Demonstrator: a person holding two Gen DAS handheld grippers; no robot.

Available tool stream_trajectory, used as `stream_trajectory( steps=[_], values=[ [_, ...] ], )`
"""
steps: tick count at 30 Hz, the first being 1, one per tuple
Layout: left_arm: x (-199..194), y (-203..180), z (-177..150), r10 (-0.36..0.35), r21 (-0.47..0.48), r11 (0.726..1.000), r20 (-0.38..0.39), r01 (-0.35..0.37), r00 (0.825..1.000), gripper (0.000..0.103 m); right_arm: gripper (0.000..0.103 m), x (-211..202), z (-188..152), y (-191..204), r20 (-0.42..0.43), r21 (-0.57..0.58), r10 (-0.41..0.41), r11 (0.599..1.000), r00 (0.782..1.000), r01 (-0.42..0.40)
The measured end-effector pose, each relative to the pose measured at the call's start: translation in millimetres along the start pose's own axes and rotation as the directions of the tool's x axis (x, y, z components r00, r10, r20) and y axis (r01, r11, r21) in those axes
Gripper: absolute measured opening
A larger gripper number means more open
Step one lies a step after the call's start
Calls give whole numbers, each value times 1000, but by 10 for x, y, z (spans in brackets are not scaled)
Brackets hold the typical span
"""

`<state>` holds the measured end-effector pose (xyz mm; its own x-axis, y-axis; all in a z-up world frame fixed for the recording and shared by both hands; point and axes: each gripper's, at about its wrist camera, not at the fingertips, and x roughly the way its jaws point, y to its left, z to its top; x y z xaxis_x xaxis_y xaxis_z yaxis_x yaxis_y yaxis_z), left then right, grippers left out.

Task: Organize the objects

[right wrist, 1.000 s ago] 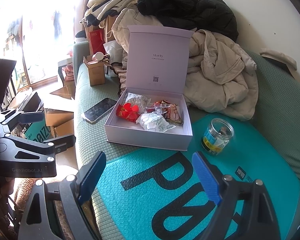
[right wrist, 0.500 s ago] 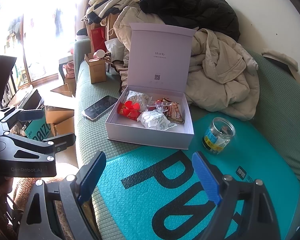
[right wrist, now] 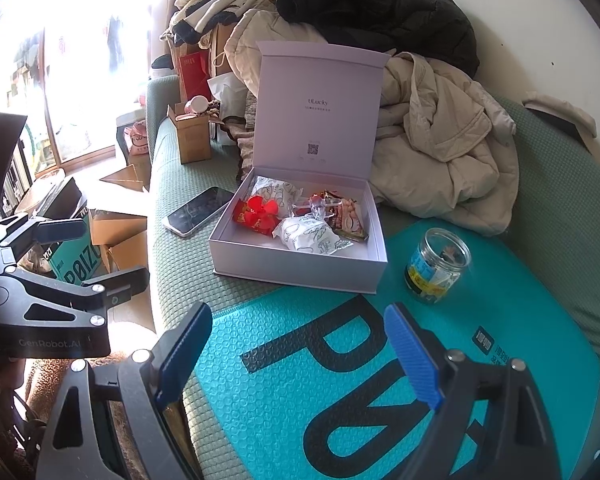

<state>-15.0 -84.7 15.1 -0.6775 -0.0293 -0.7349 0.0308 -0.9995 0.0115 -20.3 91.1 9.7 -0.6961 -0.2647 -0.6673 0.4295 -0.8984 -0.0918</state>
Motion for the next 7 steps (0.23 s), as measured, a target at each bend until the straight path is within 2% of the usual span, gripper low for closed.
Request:
stream_trajectory(
  steps=[7],
  values=[
    [-29, -40, -2, -3, 7, 1000, 13, 3, 1000, 99, 89, 16, -24, -49, 0, 14, 6, 1000, 1000, -6]
  ],
)
